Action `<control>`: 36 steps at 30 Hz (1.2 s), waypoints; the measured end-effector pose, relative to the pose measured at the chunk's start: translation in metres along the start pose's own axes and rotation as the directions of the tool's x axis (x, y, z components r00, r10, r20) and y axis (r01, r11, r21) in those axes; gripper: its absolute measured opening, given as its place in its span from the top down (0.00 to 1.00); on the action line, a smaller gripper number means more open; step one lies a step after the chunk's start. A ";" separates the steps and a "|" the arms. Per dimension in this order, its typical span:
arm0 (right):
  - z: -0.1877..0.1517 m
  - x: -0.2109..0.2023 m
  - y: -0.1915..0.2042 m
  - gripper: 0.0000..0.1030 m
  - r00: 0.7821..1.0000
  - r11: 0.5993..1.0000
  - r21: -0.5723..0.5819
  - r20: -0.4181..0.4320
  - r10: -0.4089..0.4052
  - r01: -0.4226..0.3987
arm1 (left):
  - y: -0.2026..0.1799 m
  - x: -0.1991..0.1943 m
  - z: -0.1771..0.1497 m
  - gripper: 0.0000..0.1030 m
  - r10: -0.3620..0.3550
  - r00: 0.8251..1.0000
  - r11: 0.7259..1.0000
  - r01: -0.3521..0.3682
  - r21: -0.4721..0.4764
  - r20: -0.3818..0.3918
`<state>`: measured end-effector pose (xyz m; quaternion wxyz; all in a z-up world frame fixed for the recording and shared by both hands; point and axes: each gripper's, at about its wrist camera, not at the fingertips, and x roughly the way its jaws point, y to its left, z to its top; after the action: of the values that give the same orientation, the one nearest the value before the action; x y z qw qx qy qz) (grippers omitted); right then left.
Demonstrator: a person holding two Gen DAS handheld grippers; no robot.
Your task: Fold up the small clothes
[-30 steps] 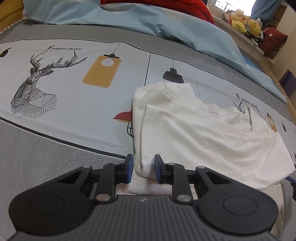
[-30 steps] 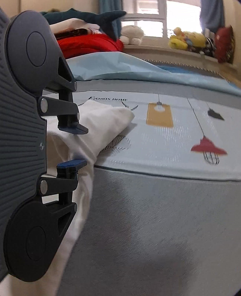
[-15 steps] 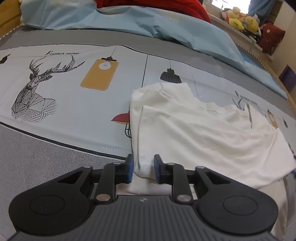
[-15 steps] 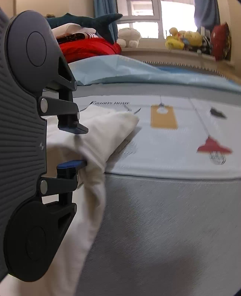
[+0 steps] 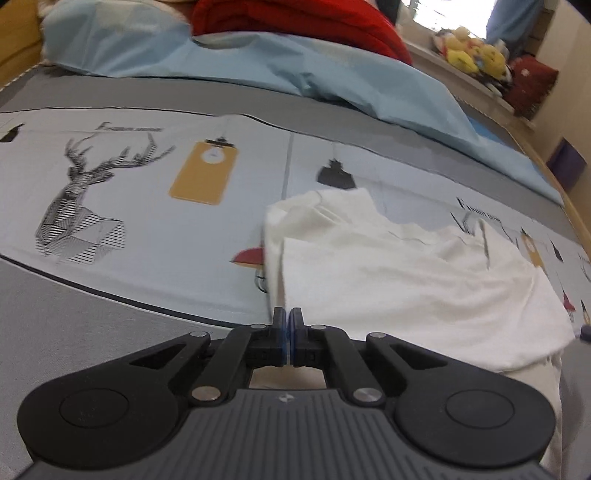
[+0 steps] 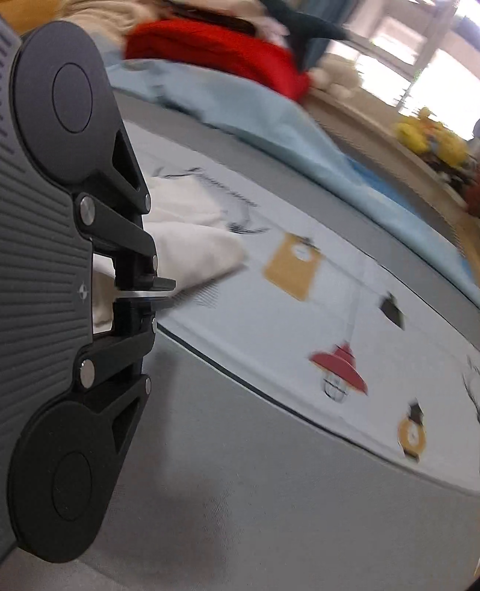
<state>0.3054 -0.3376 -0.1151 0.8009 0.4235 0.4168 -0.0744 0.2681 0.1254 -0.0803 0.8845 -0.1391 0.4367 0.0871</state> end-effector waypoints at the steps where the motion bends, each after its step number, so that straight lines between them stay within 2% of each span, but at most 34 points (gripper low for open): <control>1: -0.001 0.002 0.002 0.80 1.000 1.000 -0.020 0.002 -0.001 0.001 | 0.001 -0.001 0.000 0.99 0.023 1.000 1.000 -0.023 -0.001 0.008; 2: -0.001 0.003 0.003 0.71 1.000 1.000 -0.029 0.001 -0.002 0.002 | 0.002 0.000 0.000 0.99 0.048 0.999 0.999 -0.048 -0.001 0.007; 3: -0.001 0.007 0.004 0.56 1.000 0.999 -0.032 -0.006 -0.001 0.001 | 0.003 0.002 -0.001 0.99 0.059 0.998 0.998 -0.059 -0.003 0.001; 4: -0.002 0.011 0.003 0.53 1.000 0.999 -0.035 -0.020 -0.002 0.001 | 0.005 0.003 -0.001 0.99 0.054 0.998 0.998 -0.055 -0.005 -0.007; 8: -0.009 0.029 0.003 0.54 0.995 0.997 -0.075 -0.101 0.002 -0.009 | 0.007 0.006 -0.001 0.99 0.053 0.999 0.999 -0.053 -0.007 -0.009; 12: -0.022 0.040 0.004 0.54 0.986 0.991 -0.122 -0.147 -0.081 0.063 | 0.008 0.009 -0.002 0.99 0.092 0.996 0.996 -0.093 -0.019 -0.010; 14: -0.025 0.039 0.003 0.57 0.984 0.991 -0.116 -0.160 -0.084 0.066 | 0.007 0.012 -0.003 0.99 0.091 0.995 0.996 -0.091 -0.017 -0.029; 15: -0.026 0.039 0.004 0.65 0.984 0.990 -0.128 -0.157 -0.080 0.060 | 0.006 0.012 -0.004 0.99 0.088 0.996 0.996 -0.088 -0.013 -0.029; 18: -0.028 0.039 0.007 1.00 0.987 0.985 -0.170 -0.144 -0.066 0.041 | 0.004 0.010 -0.003 0.99 0.059 0.998 0.998 -0.059 -0.007 -0.024; 21: -0.025 0.032 0.007 1.00 0.993 0.988 -0.152 -0.102 -0.057 0.041 | 0.001 0.009 -0.003 0.99 0.043 0.999 0.999 -0.044 -0.005 -0.024; 24: -0.016 0.014 0.000 1.00 0.989 0.984 -0.105 0.016 -0.146 0.147 | 0.000 0.009 -0.004 0.99 0.000 0.999 1.000 0.000 -0.006 -0.040; 26: -0.012 0.013 -0.011 1.00 0.982 0.981 -0.043 0.008 -0.188 0.188 | -0.005 0.011 -0.006 0.99 -0.067 0.995 0.998 0.067 -0.003 -0.069; 28: -0.014 0.025 -0.017 1.00 0.978 0.981 -0.043 -0.077 -0.194 0.192 | -0.015 0.014 -0.009 0.99 -0.040 0.996 0.997 0.045 0.059 -0.081; 29: -0.015 0.025 -0.017 1.00 0.972 0.975 -0.045 -0.076 -0.221 0.218 | -0.017 0.017 -0.011 0.99 -0.015 0.996 0.997 0.022 0.077 -0.086; 31: -0.014 0.019 -0.015 0.95 0.960 0.960 -0.041 -0.034 -0.277 0.276 | -0.011 0.020 -0.011 0.99 -0.005 0.994 0.999 0.009 0.042 -0.106; 34: -0.009 -0.002 -0.009 0.95 0.968 0.970 -0.008 0.075 -0.241 0.242 | -0.002 0.016 -0.008 1.00 0.025 0.996 1.000 -0.025 0.000 -0.084; 36: -0.007 -0.011 0.006 0.95 0.976 0.984 -0.070 0.158 -0.149 0.161 | 0.003 0.014 -0.005 1.00 0.047 0.996 0.999 -0.047 0.003 -0.070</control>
<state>0.2967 -0.3308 -0.1050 0.8388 0.3493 0.3891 -0.1514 0.2722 0.1269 -0.0951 0.8664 -0.1313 0.4706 0.1028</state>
